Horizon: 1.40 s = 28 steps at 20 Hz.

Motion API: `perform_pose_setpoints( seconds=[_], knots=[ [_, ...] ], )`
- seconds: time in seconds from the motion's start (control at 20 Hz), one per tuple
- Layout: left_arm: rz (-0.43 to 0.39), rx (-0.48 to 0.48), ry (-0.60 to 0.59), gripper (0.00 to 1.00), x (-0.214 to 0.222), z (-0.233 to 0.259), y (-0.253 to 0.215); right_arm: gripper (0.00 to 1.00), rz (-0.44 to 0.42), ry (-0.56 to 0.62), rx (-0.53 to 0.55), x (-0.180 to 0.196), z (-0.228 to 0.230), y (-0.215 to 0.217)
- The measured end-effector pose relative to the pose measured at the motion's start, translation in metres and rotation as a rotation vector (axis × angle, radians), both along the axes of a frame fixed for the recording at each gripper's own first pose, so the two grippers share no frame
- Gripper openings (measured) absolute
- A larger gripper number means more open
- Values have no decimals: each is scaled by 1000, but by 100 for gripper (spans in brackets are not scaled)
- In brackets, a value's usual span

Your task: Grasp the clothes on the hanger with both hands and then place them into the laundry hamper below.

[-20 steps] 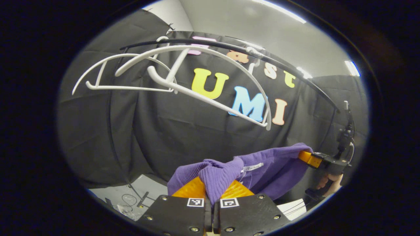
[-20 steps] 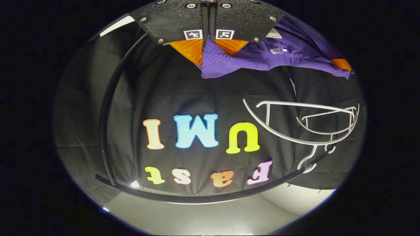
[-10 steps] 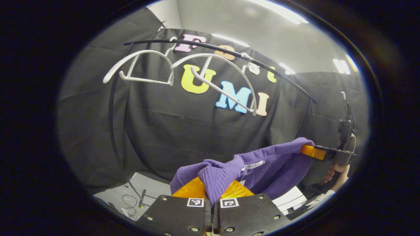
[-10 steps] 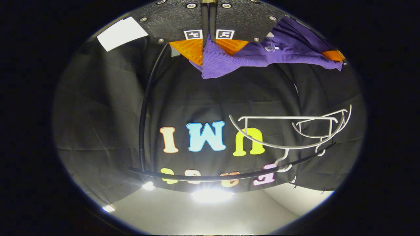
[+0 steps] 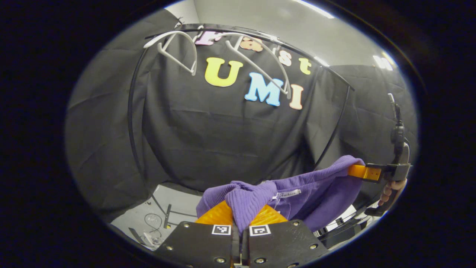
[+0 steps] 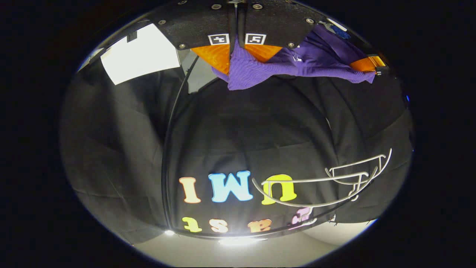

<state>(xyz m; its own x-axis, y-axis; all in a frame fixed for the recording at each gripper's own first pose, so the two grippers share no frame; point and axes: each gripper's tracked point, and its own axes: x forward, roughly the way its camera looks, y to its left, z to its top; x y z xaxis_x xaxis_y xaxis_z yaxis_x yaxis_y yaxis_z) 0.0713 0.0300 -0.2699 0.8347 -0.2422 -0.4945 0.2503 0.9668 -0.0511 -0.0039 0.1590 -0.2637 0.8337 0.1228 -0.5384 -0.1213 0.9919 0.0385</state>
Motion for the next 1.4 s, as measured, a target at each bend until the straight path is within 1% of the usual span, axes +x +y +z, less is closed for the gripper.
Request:
perform_pose_setpoints(
  seconds=[0.15,0.2,0.25,0.35,0.5,0.6,0.65,0.7,0.85,0.9,0.95,1.15,1.4],
  knots=[
    [-15,26,56,3,-10,-45,1,2,-21,98,19,-16,-46,-9],
    [-22,32,78,0,-14,-62,0,2,-31,133,27,-19,-62,-10],
    [-20,33,104,3,-18,-81,1,2,-40,160,31,32,-71,-45],
    [-17,40,155,3,-21,-115,8,2,-63,212,36,31,-93,-50],
    [-34,77,221,3,-17,-154,5,2,-103,271,62,29,-125,-55],
    [-38,87,253,3,-17,-173,2,3,-102,299,55,30,-146,-52],
    [-40,91,262,7,-16,-181,2,3,-93,309,51,30,-155,-49],
    [-40,96,272,3,-13,-191,3,3,-82,320,47,30,-163,-45],
    [-38,118,291,3,-11,-208,7,3,-73,359,40,26,-182,-42],
    [-37,125,291,7,-11,-212,6,4,-72,369,48,28,-183,-39],
    [-35,131,294,3,-11,-216,6,3,-68,376,54,27,-185,-37],
    [-18,150,299,3,-10,-218,13,5,-31,406,31,23,-194,-32],
    [-5,169,319,4,-11,-215,15,10,-11,430,26,22,-195,-32]
  ],
)
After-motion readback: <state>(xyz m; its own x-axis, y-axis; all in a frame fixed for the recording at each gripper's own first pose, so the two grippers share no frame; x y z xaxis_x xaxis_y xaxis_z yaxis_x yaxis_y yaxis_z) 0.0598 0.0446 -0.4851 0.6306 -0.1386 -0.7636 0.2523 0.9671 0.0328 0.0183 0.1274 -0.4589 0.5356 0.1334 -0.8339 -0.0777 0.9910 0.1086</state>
